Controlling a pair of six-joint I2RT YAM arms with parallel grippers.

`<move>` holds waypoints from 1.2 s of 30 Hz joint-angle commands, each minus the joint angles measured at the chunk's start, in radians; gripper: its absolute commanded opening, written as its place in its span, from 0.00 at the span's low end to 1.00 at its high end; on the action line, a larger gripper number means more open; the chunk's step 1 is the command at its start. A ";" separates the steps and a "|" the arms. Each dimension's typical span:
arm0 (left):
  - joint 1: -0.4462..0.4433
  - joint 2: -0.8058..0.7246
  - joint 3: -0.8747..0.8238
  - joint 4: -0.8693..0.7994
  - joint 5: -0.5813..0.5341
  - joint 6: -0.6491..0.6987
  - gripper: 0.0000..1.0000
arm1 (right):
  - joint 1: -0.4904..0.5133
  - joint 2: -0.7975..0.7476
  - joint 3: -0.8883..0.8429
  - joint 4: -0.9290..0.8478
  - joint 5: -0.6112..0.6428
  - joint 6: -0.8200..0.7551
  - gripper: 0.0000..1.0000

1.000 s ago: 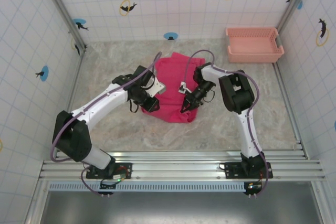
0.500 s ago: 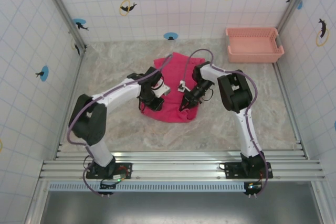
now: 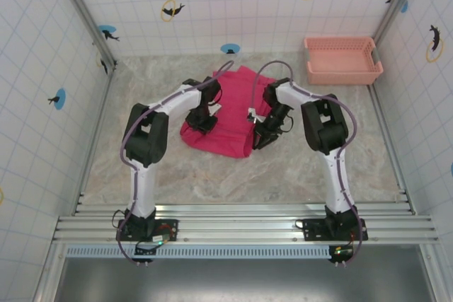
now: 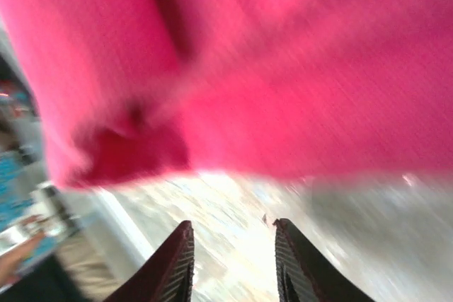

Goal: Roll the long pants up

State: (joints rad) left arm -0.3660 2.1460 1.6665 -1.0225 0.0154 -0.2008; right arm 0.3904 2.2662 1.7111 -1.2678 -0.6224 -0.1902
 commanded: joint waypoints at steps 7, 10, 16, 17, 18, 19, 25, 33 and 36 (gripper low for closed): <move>0.011 0.138 0.101 -0.064 0.069 0.067 0.17 | 0.232 -0.486 -0.252 0.310 0.532 -0.068 0.48; 0.012 0.143 0.107 -0.067 0.079 0.106 0.17 | 0.362 -0.487 -0.257 0.352 0.570 -0.098 0.51; 0.013 0.166 0.120 -0.078 0.094 0.126 0.23 | 0.516 -0.369 -0.223 0.473 0.675 -0.126 0.52; 0.013 0.172 0.125 -0.081 0.098 0.129 0.28 | 0.528 -0.343 -0.209 0.488 0.685 -0.135 0.51; 0.013 0.177 0.128 -0.085 0.099 0.131 0.32 | 0.539 -0.318 -0.199 0.505 0.708 -0.149 0.50; 0.013 0.180 0.130 -0.088 0.101 0.133 0.34 | 0.547 -0.294 -0.188 0.511 0.713 -0.167 0.50; 0.013 0.193 0.155 -0.127 0.102 0.168 0.39 | 0.563 -0.143 -0.100 0.532 0.768 -0.202 0.49; 0.018 0.196 0.184 -0.170 0.117 0.177 0.44 | 0.587 -0.012 -0.073 0.601 0.916 -0.202 0.41; 0.024 0.192 0.204 -0.185 0.123 0.175 0.49 | 0.569 0.004 -0.063 0.572 0.855 -0.206 0.26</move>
State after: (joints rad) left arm -0.3401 2.2822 1.8656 -1.1790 0.0864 -0.0399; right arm 0.9840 2.1902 1.6444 -0.6971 0.2459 -0.3843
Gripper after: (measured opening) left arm 0.481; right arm 0.293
